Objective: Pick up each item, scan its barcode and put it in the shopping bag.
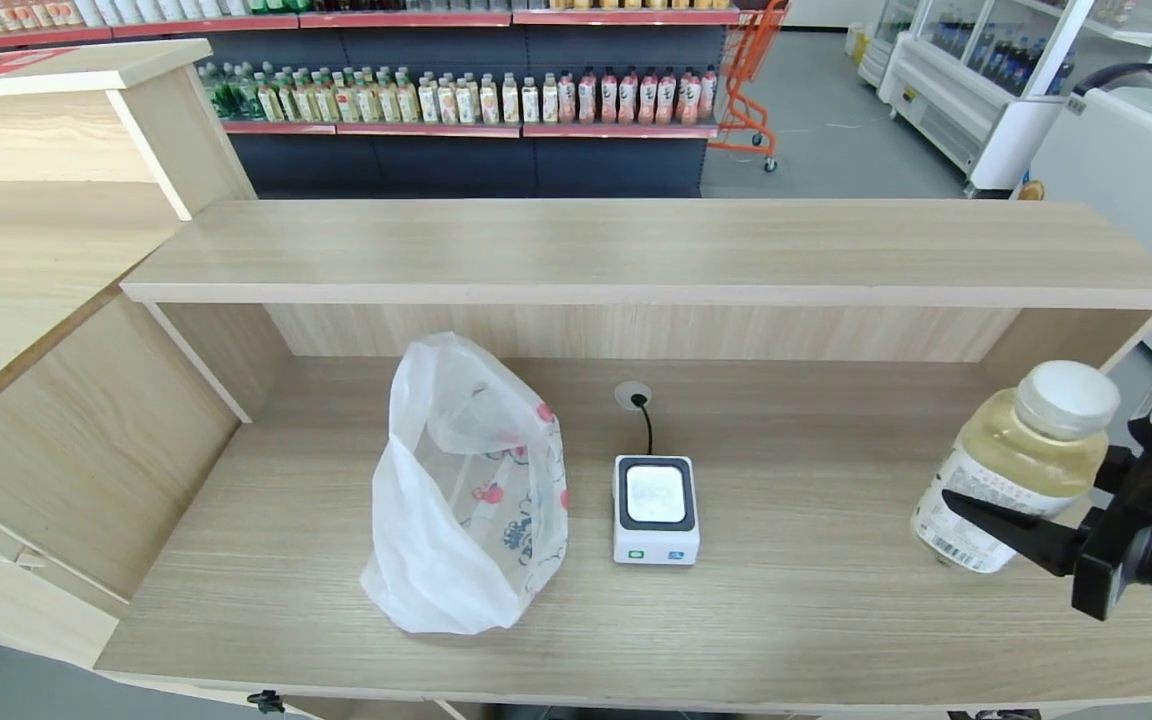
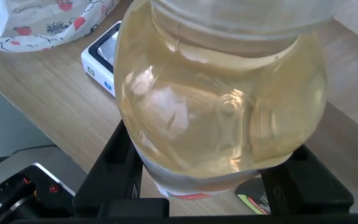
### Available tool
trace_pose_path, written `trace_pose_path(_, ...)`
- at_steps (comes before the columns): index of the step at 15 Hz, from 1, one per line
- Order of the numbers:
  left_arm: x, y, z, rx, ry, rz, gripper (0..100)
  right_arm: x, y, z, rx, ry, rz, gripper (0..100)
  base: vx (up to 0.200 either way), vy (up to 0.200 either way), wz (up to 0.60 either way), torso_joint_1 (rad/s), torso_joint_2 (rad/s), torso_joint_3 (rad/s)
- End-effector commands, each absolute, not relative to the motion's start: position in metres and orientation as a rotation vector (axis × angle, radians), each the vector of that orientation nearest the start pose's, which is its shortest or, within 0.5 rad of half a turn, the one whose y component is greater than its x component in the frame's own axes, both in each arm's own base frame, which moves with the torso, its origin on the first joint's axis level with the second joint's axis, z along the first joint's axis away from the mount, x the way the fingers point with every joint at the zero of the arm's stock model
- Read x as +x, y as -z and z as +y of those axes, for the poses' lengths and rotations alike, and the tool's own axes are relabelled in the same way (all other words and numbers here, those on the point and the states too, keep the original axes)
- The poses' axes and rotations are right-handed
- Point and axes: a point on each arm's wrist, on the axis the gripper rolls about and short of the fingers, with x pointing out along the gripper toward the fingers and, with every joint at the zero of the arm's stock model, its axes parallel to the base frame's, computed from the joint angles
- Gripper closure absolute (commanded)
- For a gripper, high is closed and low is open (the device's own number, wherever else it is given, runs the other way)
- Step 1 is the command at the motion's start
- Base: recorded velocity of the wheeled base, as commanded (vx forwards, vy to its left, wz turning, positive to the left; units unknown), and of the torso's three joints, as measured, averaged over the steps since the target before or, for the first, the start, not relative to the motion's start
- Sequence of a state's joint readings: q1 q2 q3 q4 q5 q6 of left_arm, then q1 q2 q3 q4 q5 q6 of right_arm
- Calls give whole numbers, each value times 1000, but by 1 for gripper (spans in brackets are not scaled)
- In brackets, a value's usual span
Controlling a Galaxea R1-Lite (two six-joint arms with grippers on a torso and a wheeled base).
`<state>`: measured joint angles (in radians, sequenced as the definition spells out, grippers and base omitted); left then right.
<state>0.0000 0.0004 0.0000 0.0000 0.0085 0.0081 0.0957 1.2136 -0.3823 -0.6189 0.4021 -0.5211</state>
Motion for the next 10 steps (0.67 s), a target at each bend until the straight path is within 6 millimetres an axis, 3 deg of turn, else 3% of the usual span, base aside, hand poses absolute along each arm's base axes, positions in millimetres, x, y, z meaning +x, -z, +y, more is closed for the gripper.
trace_pose_path(1,-23,-75,0,8,-8,0,0,173,-179,26,-469,-554,99,100,0,200,0,22,7,2)
trace_pose_path(3,-23,-75,0,8,-8,0,0,185,-177,29,-465,-582,114,100,0,200,0,15,14,0)
trace_pose_path(7,-23,-75,0,8,-8,0,0,213,-174,43,-469,-643,126,100,0,0,0,0,0,0)
trace_pose_path(10,-23,-75,0,8,-9,0,0,238,-159,53,-521,-701,68,100,0,0,0,0,0,0)
